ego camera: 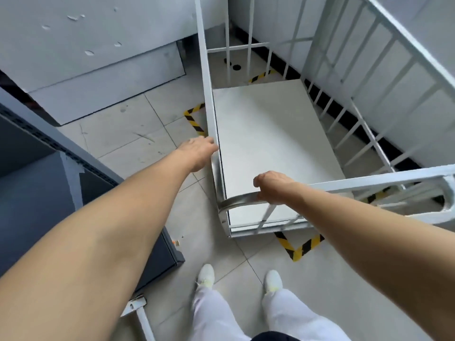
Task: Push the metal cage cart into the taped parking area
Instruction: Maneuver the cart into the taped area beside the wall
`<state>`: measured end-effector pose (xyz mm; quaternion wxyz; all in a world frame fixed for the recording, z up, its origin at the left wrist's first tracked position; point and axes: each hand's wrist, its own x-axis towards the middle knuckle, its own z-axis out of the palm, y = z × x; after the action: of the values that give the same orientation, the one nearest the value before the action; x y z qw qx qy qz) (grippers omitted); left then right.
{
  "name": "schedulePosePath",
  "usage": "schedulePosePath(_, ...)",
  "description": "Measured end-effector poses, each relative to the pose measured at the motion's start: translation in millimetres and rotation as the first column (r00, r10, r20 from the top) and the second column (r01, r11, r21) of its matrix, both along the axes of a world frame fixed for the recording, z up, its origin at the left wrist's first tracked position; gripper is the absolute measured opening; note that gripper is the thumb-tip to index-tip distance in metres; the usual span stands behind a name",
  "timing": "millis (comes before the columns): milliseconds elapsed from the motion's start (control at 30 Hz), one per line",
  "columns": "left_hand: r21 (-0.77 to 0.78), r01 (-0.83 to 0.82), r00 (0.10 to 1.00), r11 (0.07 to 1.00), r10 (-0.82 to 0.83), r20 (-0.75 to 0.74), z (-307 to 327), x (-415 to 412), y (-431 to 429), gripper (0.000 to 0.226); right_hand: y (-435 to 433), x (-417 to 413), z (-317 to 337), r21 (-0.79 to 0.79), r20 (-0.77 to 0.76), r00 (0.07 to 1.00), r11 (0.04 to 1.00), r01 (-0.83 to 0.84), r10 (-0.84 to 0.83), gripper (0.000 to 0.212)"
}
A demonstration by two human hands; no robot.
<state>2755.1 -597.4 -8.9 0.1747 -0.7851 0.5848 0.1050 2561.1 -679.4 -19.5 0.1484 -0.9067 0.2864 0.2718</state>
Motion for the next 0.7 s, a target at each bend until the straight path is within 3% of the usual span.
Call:
schedulePosePath(300, 0.007, 0.384, 0.923, 0.923, -0.384, -0.028, -22.2, 39.2, -22.3, 0.042, 29.5, 31.8, -3.7, 0.128, -0.101, 0.98, 0.975, 0.181, -0.169, 0.032)
schedulePosePath(700, -0.027, 0.453, 0.888, 0.891, -0.454, -0.07, -38.5, 38.3, -39.4, 0.028, 31.0, 18.4, -10.2, 0.112, -0.108, 0.977, 0.974, 0.197, -0.185, 0.026)
